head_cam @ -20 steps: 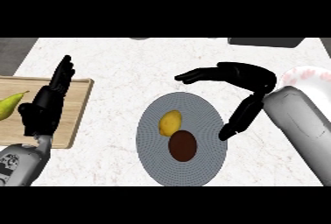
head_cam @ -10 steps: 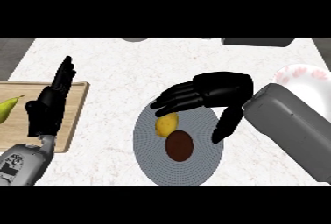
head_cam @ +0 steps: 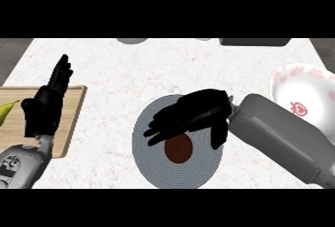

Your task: Pick the cupcake from the placemat and place it in the bowl

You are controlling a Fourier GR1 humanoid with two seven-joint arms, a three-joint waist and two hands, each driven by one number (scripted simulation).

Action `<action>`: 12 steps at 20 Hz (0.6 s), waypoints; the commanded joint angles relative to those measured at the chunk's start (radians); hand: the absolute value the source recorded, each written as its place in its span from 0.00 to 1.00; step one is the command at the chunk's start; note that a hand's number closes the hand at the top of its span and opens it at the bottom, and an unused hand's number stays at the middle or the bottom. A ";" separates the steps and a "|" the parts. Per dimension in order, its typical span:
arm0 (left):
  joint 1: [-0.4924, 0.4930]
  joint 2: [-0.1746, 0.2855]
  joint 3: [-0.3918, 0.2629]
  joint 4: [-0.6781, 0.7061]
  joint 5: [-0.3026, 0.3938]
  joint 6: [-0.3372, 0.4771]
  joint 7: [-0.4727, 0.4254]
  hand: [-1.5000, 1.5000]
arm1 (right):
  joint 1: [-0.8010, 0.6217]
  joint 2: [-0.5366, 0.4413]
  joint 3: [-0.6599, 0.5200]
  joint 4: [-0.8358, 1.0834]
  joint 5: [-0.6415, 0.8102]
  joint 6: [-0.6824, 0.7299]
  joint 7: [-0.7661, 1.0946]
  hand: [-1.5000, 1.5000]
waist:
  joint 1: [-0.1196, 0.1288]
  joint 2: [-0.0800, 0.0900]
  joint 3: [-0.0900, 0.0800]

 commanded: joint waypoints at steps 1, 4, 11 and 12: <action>0.045 0.003 0.024 -0.025 0.009 -0.020 -0.008 0.50 | 0.001 0.019 0.070 0.032 0.098 0.050 -0.081 0.00 | -0.007 -0.004 0.000; 0.054 0.005 0.048 -0.016 0.005 -0.041 -0.024 0.50 | 0.055 0.021 0.112 0.018 0.200 -0.038 -0.028 0.00 | -0.016 -0.005 0.000; -0.047 -0.016 0.071 0.005 -0.034 -0.068 0.067 0.50 | 0.030 0.174 0.082 0.231 0.291 -0.040 -0.049 0.00 | -0.016 -0.002 0.000; 0.080 -0.025 0.041 -0.097 -0.065 -0.039 0.041 0.50 | 0.075 0.140 0.082 0.223 0.312 -0.083 -0.096 0.00 | -0.011 -0.004 0.000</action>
